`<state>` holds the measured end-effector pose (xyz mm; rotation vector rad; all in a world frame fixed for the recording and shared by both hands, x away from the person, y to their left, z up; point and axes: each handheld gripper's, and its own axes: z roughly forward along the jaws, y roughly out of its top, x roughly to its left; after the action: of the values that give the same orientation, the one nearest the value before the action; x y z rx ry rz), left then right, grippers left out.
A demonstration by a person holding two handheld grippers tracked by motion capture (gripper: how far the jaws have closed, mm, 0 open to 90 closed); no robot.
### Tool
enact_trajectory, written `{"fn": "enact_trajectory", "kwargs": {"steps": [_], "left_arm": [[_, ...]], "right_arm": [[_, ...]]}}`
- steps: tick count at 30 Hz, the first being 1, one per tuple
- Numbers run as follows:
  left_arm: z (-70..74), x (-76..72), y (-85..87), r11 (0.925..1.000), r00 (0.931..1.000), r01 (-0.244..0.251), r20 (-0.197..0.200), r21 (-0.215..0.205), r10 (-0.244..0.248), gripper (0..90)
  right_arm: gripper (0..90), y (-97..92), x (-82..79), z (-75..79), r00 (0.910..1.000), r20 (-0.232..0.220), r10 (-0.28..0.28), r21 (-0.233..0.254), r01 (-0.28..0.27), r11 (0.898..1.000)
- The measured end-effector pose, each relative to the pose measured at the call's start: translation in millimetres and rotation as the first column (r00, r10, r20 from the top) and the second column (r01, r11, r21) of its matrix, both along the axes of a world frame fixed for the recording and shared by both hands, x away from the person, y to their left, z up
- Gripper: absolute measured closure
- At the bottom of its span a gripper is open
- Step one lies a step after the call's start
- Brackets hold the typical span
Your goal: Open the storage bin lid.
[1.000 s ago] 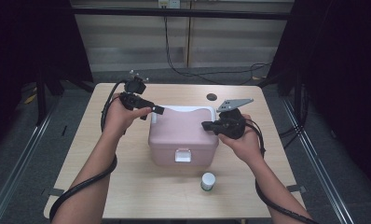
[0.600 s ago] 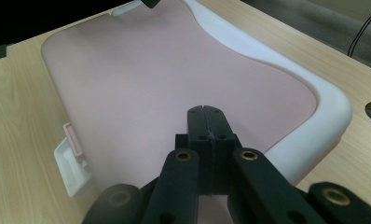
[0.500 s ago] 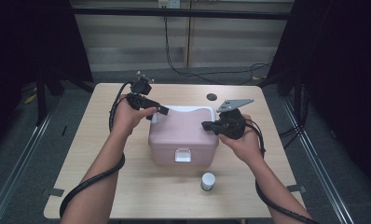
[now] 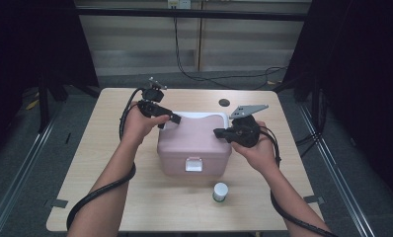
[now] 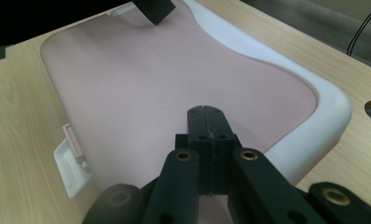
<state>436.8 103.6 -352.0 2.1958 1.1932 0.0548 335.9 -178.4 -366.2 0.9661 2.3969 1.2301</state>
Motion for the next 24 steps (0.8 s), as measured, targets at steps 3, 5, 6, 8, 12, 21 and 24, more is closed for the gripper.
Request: {"fn": "enact_trajectory", "kwargs": {"steps": [3, 5, 6, 8, 12, 21, 24], "left_arm": [[2.2, -1.4, -0.8, 1.0, 1.0, -0.006, -0.003, 0.006, 0.006, 22.4], [4.2, -2.1, -0.6, 0.9999, 1.0, -0.002, -0.003, 0.012, 0.002, 22.7], [5.7, -2.8, -0.8, 0.9999, 1.0, -0.006, -0.001, 0.015, 0.006, 22.9], [9.2, -4.0, -0.2, 0.9999, 0.9999, -0.01, 0.003, 0.004, 0.01, 23.1], [16.0, -6.3, 1.4, 0.9998, 0.9998, -0.016, 0.013, -0.007, 0.016, 24.7], [33.3, -16.9, -4.4, 0.997, 0.9989, 0.043, 0.023, -0.064, -0.041, 33.4], [33.2, -17.0, -6.9, 0.9986, 0.9996, 0.023, 0.018, -0.048, -0.022, 31.7]], "right_arm": [[90.0, 0.5, -0.8, -0.3, 1.0, 0.004, -0.007, 0.0, 0.007, 1.0], [90.0, 1.3, -1.4, -0.1, 0.9999, 0.006, -0.01, -0.006, 0.011, 1.0], [90.0, 1.9, -1.6, 0.3, 0.9999, 0.005, -0.012, -0.01, 0.012, 1.0], [90.0, 3.0, -1.5, 1.2, 0.9999, 0.005, -0.013, -0.022, 0.013, 1.0], [90.0, 4.9, -2.3, 2.0, 0.9997, 0.004, -0.024, -0.033, 0.025, 0.999], [90.0, 5.5, -2.7, 2.1, 0.9996, 0.007, -0.027, -0.034, 0.027, 0.999], [90.0, 5.4, -2.6, 2.1, 0.9996, 0.007, -0.027, -0.033, 0.027, 0.999]]}}
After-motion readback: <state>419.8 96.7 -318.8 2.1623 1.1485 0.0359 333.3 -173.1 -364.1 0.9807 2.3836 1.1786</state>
